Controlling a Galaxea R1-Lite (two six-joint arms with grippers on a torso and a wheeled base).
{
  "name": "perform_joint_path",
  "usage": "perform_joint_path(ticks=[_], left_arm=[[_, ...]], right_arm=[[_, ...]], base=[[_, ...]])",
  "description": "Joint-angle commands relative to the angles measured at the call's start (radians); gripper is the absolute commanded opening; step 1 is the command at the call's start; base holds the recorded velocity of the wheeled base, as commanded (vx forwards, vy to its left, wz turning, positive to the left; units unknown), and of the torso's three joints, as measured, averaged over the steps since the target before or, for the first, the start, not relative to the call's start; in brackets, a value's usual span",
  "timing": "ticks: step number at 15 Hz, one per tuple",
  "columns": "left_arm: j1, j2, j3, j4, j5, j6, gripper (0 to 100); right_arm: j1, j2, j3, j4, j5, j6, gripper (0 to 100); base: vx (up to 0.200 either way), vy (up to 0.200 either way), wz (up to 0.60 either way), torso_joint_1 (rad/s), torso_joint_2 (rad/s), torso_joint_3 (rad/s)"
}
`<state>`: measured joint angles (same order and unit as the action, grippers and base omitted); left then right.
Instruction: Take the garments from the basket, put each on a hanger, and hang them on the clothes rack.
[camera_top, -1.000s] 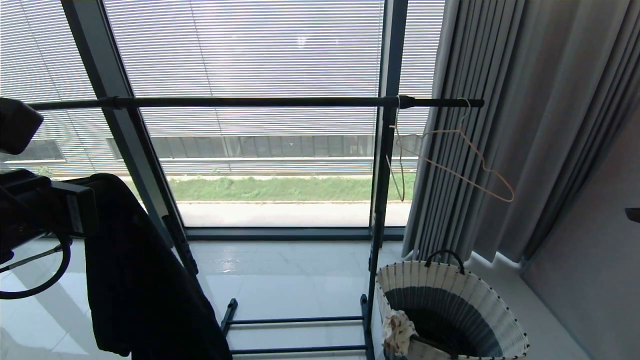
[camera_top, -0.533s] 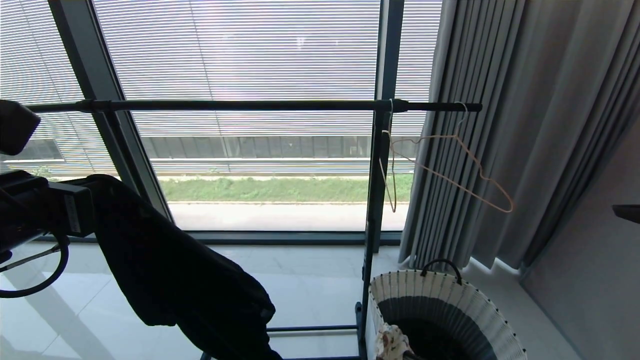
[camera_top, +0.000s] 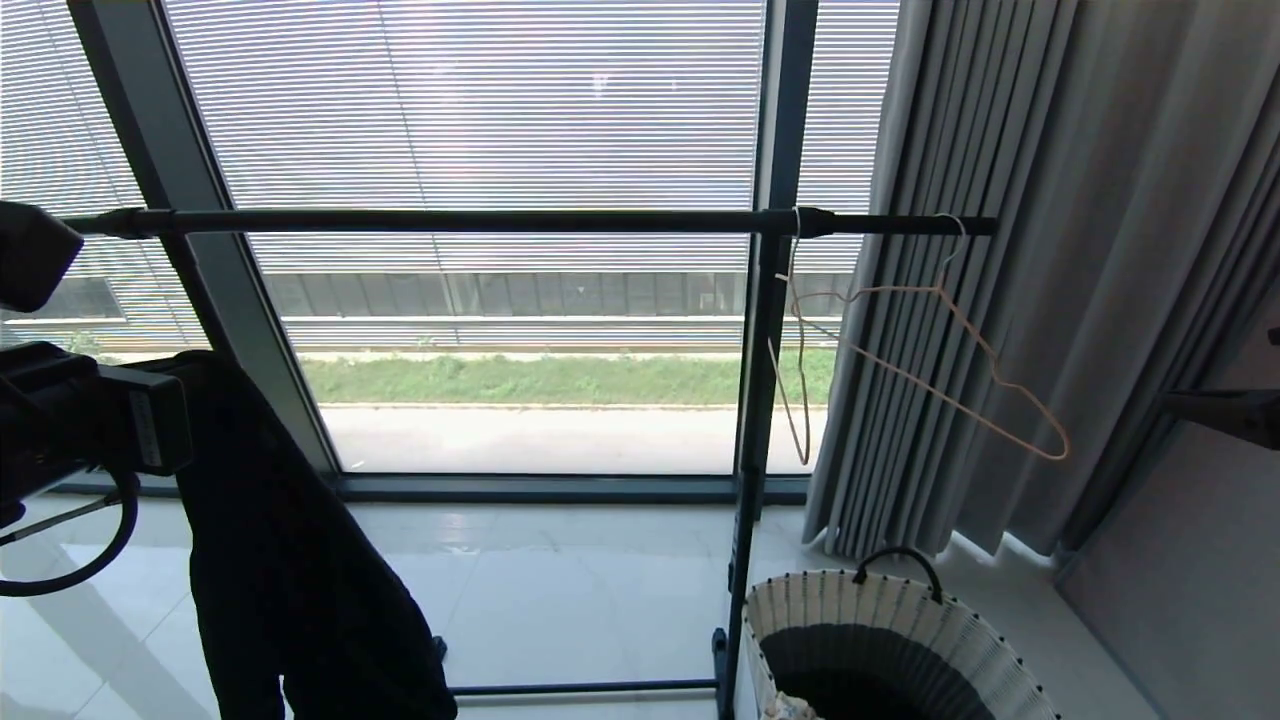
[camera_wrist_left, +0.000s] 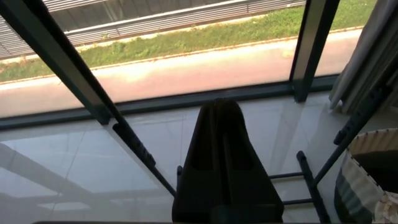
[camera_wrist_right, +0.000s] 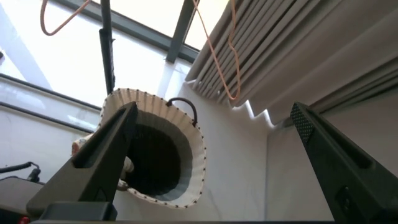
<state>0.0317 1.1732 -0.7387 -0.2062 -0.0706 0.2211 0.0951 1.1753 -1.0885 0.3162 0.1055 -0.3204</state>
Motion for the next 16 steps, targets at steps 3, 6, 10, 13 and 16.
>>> perform_joint_path(ticks=[3,6,10,13,16], left_arm=[[-0.001,0.000,0.001,-0.001,0.000,0.000,0],[-0.003,0.005,0.001,-0.001,0.000,0.000,0],[-0.001,0.000,0.027,-0.001,-0.003,-0.002,0],[-0.004,0.000,0.032,-0.001,-0.018,-0.006,0],[-0.003,-0.006,0.028,-0.001,-0.051,-0.009,0]], right_arm=[[-0.032,0.035,-0.001,0.000,0.036,0.000,100],[-0.058,0.060,-0.001,-0.002,0.056,0.000,100],[-0.121,0.133,-0.004,-0.002,0.105,-0.028,100],[-0.186,0.230,-0.008,-0.062,0.191,-0.060,100],[-0.196,0.356,-0.040,-0.124,0.264,-0.063,100]], base=[[0.200,0.000,0.00,0.002,0.00,-0.002],[0.200,0.000,0.00,0.001,0.00,-0.001],[0.000,0.000,0.00,0.000,0.00,0.000],[0.000,0.000,0.00,0.000,0.00,0.000],[0.000,0.000,0.00,0.000,0.00,0.000]])
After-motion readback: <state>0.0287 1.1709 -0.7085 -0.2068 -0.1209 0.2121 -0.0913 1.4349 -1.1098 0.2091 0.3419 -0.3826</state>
